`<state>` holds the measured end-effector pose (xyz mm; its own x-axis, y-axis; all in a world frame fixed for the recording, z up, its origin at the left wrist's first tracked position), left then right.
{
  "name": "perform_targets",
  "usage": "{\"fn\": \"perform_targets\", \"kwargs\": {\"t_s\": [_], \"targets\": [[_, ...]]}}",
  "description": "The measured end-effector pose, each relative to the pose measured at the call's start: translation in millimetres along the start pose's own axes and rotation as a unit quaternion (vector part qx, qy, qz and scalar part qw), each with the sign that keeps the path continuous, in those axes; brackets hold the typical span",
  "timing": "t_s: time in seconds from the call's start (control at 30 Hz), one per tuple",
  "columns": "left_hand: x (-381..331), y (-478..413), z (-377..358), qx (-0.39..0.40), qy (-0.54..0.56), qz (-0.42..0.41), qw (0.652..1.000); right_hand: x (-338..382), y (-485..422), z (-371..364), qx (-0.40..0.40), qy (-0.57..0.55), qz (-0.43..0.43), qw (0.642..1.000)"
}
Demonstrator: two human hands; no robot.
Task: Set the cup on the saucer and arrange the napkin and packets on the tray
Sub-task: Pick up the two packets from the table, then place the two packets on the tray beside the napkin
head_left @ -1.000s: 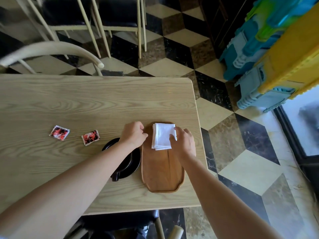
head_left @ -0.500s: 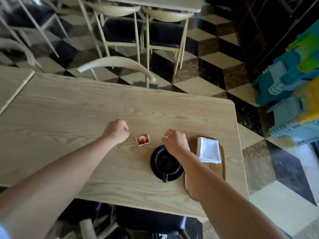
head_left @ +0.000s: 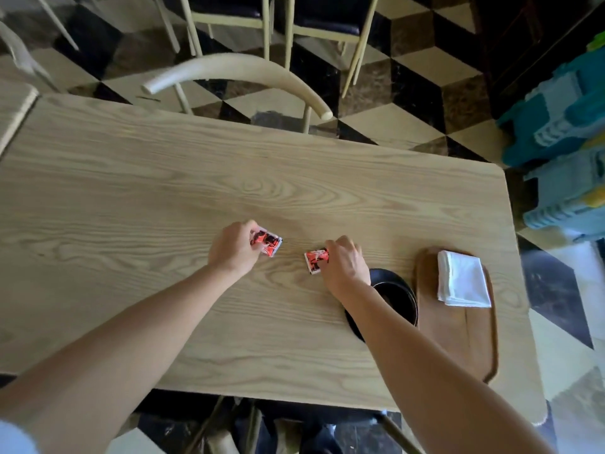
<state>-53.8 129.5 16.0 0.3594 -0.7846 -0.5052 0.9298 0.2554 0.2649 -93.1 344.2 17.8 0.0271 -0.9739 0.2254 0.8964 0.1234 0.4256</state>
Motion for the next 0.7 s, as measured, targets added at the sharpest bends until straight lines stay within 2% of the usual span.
{"fn": "perform_targets", "kwargs": {"t_s": [0.27,0.57,0.7], "targets": [[14.6,-20.6,-28.7,0.041,-0.056,-0.112,0.991,5.1,-9.3,-20.9,0.018,0.008,0.015,1.0],[10.7,-14.4,-27.0,0.054,-0.052,-0.067,0.995,10.9,-4.0,-22.8,-0.006,0.018,0.024,1.0],[8.9,-2.9,-25.3,0.091,0.013,-0.012,0.996,9.3,4.5,-17.9,0.009,-0.088,0.022,0.996]]}}
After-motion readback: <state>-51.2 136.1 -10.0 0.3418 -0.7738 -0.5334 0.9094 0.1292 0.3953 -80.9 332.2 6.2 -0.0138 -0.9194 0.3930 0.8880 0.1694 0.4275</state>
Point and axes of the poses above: each hand's wrist, its own y-axis away from the middle knuckle, its own z-axis out of the back of the hand, x = y × z, the point moved 1 cm from there along -y, towards the middle knuckle, and after that the axes turned 4 degrees about -z, right-handed, at the moved point
